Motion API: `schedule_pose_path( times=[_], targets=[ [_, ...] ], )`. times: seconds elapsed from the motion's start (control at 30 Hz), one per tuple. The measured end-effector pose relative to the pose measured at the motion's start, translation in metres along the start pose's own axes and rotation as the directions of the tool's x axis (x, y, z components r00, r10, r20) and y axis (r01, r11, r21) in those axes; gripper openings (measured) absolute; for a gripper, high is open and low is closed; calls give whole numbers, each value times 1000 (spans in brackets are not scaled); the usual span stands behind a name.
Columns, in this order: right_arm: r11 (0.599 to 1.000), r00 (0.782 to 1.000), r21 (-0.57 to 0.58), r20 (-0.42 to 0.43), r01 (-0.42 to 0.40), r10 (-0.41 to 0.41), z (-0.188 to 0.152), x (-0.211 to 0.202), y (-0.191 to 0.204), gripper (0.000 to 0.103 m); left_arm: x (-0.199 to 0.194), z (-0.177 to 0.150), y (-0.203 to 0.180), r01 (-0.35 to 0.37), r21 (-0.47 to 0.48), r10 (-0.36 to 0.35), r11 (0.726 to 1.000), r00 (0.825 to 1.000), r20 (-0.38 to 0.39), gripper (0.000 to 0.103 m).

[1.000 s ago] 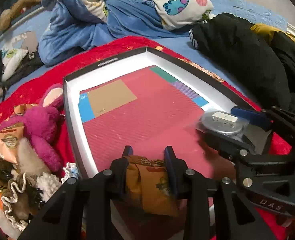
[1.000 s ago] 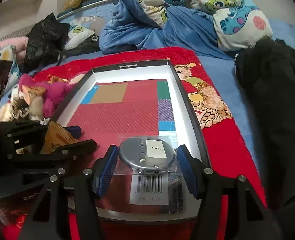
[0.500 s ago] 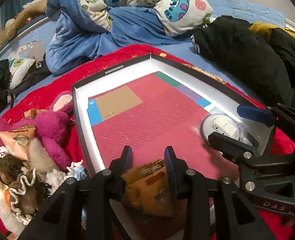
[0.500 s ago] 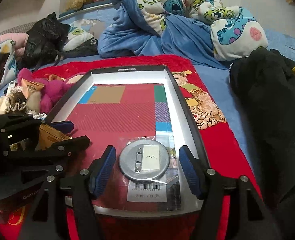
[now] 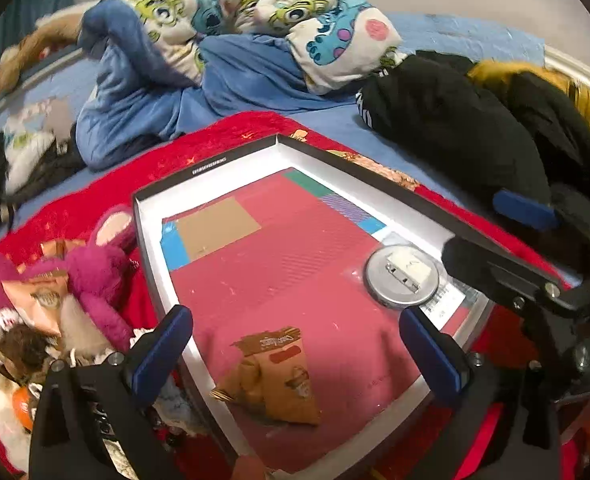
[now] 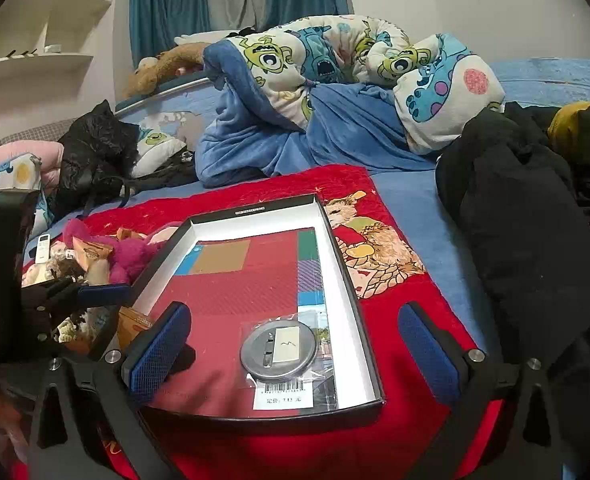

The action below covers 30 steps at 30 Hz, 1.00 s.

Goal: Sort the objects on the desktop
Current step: 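Withdraw both grippers from the box back toward the toy pile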

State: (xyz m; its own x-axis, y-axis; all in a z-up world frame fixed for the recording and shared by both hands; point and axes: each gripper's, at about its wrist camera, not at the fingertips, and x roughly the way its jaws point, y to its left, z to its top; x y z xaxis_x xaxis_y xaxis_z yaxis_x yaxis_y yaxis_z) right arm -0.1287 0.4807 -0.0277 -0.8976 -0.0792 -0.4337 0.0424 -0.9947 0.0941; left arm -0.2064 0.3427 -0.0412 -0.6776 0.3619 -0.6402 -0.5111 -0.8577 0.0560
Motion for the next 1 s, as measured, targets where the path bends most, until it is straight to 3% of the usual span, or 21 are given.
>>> schedule_pose_path(
  times=[0.77,1.0],
  targets=[
    [999,1000,-31,4,14,-13,-1,-2,6,103,-3,-2,-6,-18,32,18,999,1000,14,103],
    [997,998,-47,39,59,-57,-3,-9,10,103,-15,-3,-9,7,27,-7,1000,1000,10,103]
  ],
)
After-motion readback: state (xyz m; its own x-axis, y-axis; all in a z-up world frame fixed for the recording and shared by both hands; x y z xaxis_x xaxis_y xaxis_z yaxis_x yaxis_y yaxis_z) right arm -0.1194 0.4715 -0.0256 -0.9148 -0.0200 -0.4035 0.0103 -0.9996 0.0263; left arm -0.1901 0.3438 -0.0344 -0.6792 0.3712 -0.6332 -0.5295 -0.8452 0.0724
